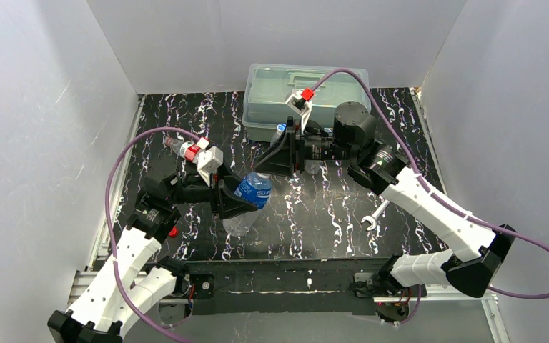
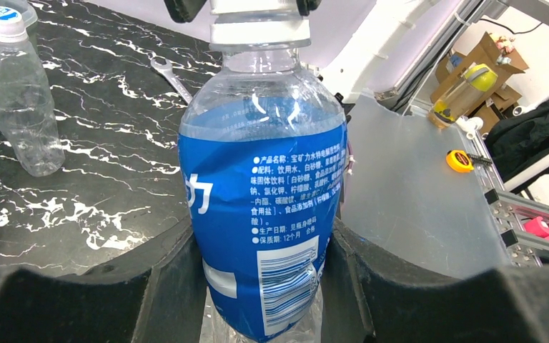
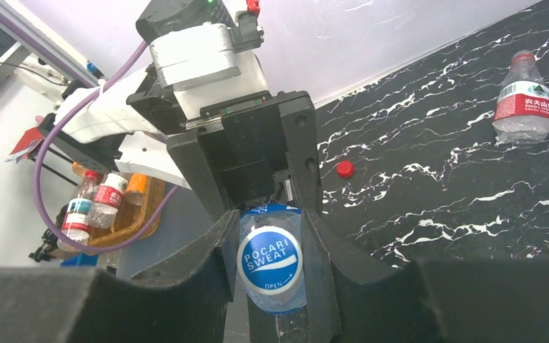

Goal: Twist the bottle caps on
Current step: Screw the bottle cap onto the plastic bottle.

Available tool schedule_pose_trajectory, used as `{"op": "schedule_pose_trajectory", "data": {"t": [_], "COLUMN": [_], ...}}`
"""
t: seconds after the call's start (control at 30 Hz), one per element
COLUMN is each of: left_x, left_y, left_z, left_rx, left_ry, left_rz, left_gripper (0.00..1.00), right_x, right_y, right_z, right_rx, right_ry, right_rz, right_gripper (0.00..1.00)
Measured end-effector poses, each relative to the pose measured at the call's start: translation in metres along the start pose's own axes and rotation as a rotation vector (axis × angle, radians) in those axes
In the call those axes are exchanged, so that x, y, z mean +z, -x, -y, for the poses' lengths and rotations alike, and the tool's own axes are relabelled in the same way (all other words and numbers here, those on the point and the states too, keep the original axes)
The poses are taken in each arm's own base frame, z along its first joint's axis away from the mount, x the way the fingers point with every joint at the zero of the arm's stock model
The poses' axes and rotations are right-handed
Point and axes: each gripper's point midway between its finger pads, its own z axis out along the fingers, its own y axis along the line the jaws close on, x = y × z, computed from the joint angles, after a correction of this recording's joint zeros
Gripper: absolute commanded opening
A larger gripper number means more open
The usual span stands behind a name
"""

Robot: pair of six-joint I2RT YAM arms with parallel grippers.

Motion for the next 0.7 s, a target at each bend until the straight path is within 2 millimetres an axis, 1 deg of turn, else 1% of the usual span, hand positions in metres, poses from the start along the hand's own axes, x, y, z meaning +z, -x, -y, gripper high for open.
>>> {"op": "schedule_pose_trajectory", "data": {"t": [0.13, 0.2, 0.3, 0.37, 0.57, 0.7], "left_x": [-0.001, -0.002, -0.004, -0.008, -0.024, -0.035], "left_y": [0.0, 0.0, 0.001, 0.001, 0.004, 0.001], "left_z": [-0.003, -0.008, -0.019, -0.03, -0.056, -0.071], "left_rx": [-0.001, 0.0, 0.012, 0.028, 0.088, 0.109], "left_ry": [0.029, 0.06, 0.135, 0.211, 0.415, 0.528], "left_rz": [0.004, 0.008, 0.018, 0.027, 0.047, 0.038], "left_gripper": [0.0, 0.0, 0.0, 0.0, 0.0, 0.0], "right_x": [0.003, 0.005, 0.013, 0.02, 0.045, 0.06], "right_y": [0.0, 0.001, 0.004, 0.007, 0.016, 0.015], "right_z": [0.003, 0.007, 0.017, 0.025, 0.05, 0.069], "right_rx": [0.005, 0.007, 0.017, 0.025, 0.069, 0.11], "right_ry": [-0.013, -0.03, -0.083, -0.136, -0.357, -0.521], "right_rz": [0.005, 0.01, 0.019, 0.025, 0.032, 0.039], "right_gripper": [0.11, 0.02, 0.01, 0.01, 0.01, 0.01]}}
